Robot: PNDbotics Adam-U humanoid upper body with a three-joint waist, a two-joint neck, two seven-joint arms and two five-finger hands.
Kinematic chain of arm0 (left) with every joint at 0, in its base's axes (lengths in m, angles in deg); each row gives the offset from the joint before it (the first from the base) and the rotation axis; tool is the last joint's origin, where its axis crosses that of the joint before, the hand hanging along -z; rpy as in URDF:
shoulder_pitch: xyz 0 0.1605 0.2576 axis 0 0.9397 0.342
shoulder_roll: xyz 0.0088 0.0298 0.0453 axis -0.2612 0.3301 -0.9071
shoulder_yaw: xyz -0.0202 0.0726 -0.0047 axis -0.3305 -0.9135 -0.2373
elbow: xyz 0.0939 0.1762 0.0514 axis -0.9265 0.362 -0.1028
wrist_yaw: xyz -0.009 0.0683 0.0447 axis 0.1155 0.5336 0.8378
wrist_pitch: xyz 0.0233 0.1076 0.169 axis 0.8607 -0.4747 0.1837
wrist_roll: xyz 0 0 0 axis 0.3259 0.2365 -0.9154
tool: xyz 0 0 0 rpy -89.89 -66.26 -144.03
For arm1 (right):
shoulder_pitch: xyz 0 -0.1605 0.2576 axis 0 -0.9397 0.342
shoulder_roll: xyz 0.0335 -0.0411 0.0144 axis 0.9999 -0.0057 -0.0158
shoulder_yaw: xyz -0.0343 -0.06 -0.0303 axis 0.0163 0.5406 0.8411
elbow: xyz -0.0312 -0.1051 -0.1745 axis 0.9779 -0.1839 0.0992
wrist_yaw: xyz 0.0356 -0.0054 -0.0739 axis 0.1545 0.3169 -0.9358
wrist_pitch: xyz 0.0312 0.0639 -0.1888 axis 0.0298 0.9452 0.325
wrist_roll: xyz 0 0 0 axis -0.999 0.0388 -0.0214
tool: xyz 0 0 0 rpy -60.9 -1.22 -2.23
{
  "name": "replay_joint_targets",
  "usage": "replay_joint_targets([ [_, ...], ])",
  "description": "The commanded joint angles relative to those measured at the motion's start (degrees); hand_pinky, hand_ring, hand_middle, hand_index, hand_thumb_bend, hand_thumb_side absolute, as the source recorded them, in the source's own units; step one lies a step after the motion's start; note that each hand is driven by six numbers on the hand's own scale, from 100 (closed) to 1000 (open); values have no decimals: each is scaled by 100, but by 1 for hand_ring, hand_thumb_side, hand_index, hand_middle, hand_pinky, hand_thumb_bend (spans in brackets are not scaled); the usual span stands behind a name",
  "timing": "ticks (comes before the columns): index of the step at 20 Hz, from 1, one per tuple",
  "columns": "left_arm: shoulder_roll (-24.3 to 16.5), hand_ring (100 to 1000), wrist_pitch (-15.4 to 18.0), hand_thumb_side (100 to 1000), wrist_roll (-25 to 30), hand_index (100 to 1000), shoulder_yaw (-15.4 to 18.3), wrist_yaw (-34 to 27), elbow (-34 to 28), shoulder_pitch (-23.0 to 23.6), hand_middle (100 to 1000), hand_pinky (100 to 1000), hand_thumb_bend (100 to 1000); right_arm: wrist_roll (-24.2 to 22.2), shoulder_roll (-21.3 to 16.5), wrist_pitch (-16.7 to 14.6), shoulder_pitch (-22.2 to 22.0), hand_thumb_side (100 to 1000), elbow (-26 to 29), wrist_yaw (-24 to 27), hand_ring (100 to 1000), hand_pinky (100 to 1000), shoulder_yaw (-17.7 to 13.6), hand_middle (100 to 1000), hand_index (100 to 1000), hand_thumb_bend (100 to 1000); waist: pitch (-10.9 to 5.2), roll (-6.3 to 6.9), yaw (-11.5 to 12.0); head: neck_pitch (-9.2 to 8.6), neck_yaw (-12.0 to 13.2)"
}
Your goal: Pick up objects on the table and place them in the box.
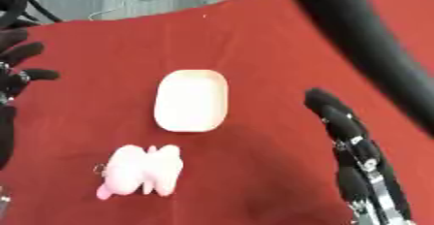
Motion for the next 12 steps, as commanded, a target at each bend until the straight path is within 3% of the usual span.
replay_joint_targets([
  [1,-102,852,-153,873,86,917,-4,118,-111,-18,848,628,100,-71,-81,19,12,898,108,-41,1000,1000,-15,1000,1000,100,-135,-21,-2,-60,5],
  [8,-95,847,-286,881,79,917,-8,140,-111,-13,844,621,100,-22,-84,8,15,869,108,27,1000,1000,-37,1000,1000,100,-142,-33,1,34,163],
  [10,-92,845,-278,882,88,916,-11,139,-111,-13,843,620,100,-22,-89,4,17,755,108,23,1000,1000,-39,1000,1000,100,-139,-36,7,52,215],
  [11,-92,844,-274,884,84,916,-9,137,-111,-13,843,620,100,-46,-92,3,21,634,108,1,1000,1000,-40,1000,1000,155,-135,-39,13,55,232],
  [12,-93,842,-272,884,78,916,-6,138,-111,-14,842,619,100,-91,-98,0,27,567,108,-54,1000,1000,-51,1000,1000,232,-127,-41,20,56,259],
])
